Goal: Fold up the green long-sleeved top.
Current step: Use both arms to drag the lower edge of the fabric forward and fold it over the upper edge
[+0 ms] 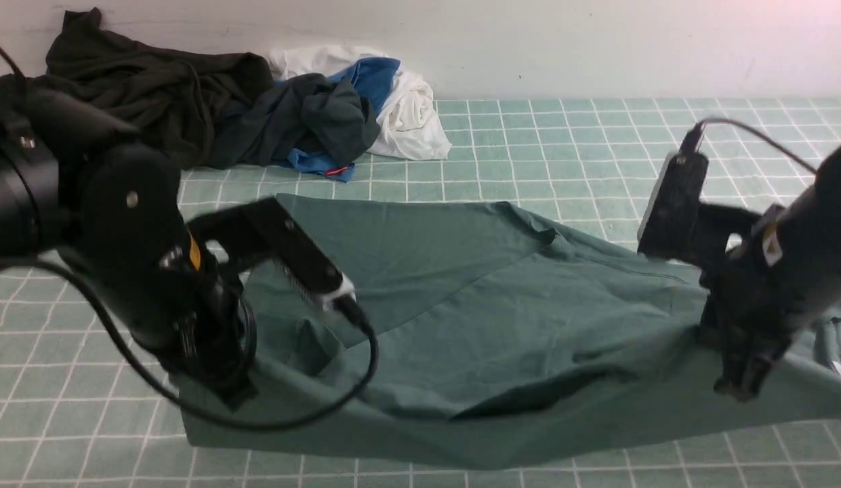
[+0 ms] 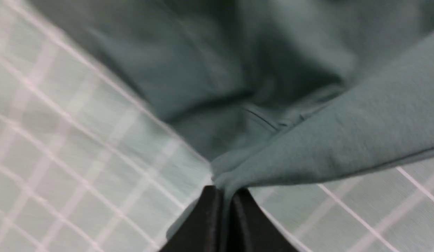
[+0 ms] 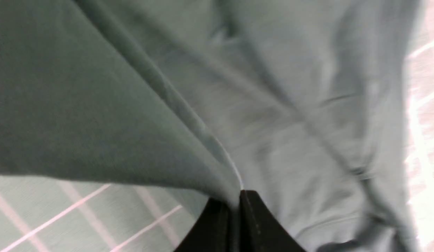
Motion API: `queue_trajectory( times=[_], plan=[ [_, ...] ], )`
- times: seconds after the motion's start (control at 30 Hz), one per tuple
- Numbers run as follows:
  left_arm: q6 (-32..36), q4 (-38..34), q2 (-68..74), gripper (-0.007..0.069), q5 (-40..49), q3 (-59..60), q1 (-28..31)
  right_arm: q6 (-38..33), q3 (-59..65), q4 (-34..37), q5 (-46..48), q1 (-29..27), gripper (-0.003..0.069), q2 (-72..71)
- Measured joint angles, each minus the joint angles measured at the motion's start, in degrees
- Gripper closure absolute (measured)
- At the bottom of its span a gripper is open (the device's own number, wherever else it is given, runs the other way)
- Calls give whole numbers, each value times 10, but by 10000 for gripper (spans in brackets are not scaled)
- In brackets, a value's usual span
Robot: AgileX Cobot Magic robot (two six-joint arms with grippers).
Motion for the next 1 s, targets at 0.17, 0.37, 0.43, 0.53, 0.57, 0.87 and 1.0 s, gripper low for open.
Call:
queue_trajectory(
  times=[0.17,0.37,0.43,0.53,0.57,0.87,1.0],
  plan=[
    [30,2,80,617,9,-135,54,-42,-111,31,16,-55,646,73],
    [37,2,189,617,9,-268,89,-50,-230,41,19,-94,646,171],
    [37,2,214,617,9,-294,94,-50,-251,42,19,-99,646,192],
    [38,2,269,617,9,-344,103,-49,-297,42,14,-105,646,249],
    [38,2,284,615,7,-354,105,-47,-306,42,10,-106,646,263],
    [38,21,363,613,-40,-375,107,-9,-329,46,-49,-108,637,341],
    [35,45,372,580,-82,-375,107,21,-331,48,-93,-116,580,358]
  ],
)
